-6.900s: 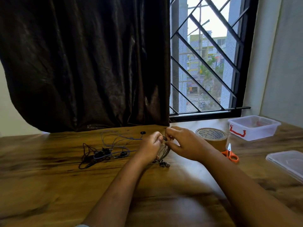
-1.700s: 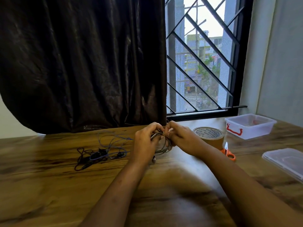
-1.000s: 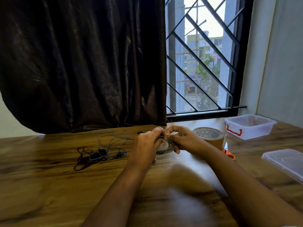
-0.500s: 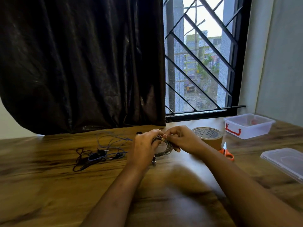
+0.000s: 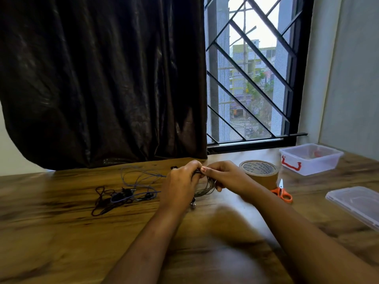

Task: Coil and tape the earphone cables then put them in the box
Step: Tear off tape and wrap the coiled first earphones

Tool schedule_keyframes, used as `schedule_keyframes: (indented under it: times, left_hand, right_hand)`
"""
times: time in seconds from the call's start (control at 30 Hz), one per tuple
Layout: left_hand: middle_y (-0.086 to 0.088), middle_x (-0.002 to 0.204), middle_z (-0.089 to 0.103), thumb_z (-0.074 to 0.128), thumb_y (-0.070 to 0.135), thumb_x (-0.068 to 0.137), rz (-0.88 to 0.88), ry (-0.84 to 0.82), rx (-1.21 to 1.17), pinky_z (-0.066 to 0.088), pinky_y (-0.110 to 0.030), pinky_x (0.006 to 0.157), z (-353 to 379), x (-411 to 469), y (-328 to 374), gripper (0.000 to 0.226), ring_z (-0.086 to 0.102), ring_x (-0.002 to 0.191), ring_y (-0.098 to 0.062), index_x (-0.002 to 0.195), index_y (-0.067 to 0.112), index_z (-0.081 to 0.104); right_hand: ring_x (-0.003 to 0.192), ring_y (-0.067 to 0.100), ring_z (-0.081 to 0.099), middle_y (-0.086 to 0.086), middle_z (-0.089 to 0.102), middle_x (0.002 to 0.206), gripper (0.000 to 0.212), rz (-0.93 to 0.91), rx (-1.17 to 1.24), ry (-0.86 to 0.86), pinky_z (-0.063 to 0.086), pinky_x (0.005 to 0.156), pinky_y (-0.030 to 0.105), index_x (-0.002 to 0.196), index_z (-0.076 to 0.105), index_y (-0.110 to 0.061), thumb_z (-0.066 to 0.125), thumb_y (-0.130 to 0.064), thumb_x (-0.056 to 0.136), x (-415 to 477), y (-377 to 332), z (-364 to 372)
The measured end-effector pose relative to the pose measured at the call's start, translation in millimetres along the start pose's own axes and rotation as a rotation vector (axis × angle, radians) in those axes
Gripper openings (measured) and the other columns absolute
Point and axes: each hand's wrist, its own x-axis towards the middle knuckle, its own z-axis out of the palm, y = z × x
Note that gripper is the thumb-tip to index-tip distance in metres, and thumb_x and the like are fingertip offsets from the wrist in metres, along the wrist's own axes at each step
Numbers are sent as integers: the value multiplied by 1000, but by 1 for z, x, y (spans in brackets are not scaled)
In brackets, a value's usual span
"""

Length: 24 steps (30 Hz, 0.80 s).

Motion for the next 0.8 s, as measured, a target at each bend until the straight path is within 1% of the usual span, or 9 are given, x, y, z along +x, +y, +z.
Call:
schedule_keyframes:
  times: [0.13, 0.23, 0.4, 0.5, 0.6, 0.63, 0.7, 0.77, 0.8]
  left_hand:
    - [7, 84, 69, 64, 23, 87, 1, 4, -4, 54, -35, 62, 2, 0, -1, 10, 65, 75, -10, 97, 26, 63]
    - [6, 90, 71, 68, 18, 84, -16, 9, -60, 55, -28, 67, 3, 0, 0, 19, 66, 81, -9, 102, 24, 64]
    - [8, 80, 69, 72, 18, 81, -31, -19, -136, 52, -24, 65, 4, 3, -5, 9, 63, 74, 0, 89, 17, 68]
    - [8, 75, 69, 75, 17, 77, -107, -35, -281, 52, -22, 56, 4, 5, -7, 12, 62, 65, 2, 86, 14, 68]
    - [-2, 74, 68, 73, 8, 79, -313, -90, -563, 47, -16, 46, 3, 7, -2, 9, 60, 52, 0, 83, 11, 65]
    - [-5, 73, 67, 71, 6, 81, -370, -106, -642, 47, -15, 45, 3, 8, 0, 9, 58, 50, -2, 83, 11, 64]
    - [-8, 73, 67, 68, 5, 83, -450, -118, -749, 48, -15, 46, 4, 9, 1, 6, 57, 50, -8, 84, 9, 63]
    - [-6, 74, 68, 67, 9, 84, -529, -136, -821, 50, -17, 48, 4, 9, -1, 8, 60, 53, -10, 90, 6, 64]
    - [-6, 76, 69, 67, 10, 84, -573, -150, -854, 51, -18, 50, 4, 9, -3, 12, 62, 56, -9, 94, 5, 64]
  right_hand:
    - [53, 9, 51, -5, 57, 59, 25, -24, 12, 35, 43, 54, 19, 88, 74, -11, 64, -33, 88, 2, 6, 0]
    - [51, 8, 52, -5, 59, 56, 20, -16, 97, 67, 45, 54, 20, 83, 72, -6, 68, -25, 85, 4, 10, -4]
    - [46, 5, 50, -5, 58, 51, 12, -14, 153, 60, 44, 48, 15, 77, 68, -9, 69, -17, 85, 4, 9, -3]
    - [44, 6, 49, -5, 56, 49, 19, 21, 200, 151, 44, 50, 22, 72, 59, -13, 68, -23, 85, 6, 10, -3]
    - [50, 7, 50, -5, 55, 56, 24, 71, 251, 196, 45, 64, 30, 75, 58, -17, 57, -35, 91, 7, 9, -5]
    - [55, 6, 53, -6, 57, 60, 25, 91, 239, 188, 46, 66, 29, 78, 58, -19, 57, -42, 89, 6, 8, -6]
    - [66, 7, 59, -3, 62, 72, 36, 127, 253, 122, 50, 69, 27, 87, 58, -22, 67, -54, 72, 3, 6, -8]
    - [74, 13, 60, 4, 60, 78, 53, 169, 316, 37, 52, 70, 28, 97, 58, -23, 81, -45, 55, 1, 6, -8]
    - [77, 16, 59, 6, 57, 78, 56, 185, 353, 7, 53, 70, 29, 101, 56, -21, 84, -35, 54, 1, 8, -8]
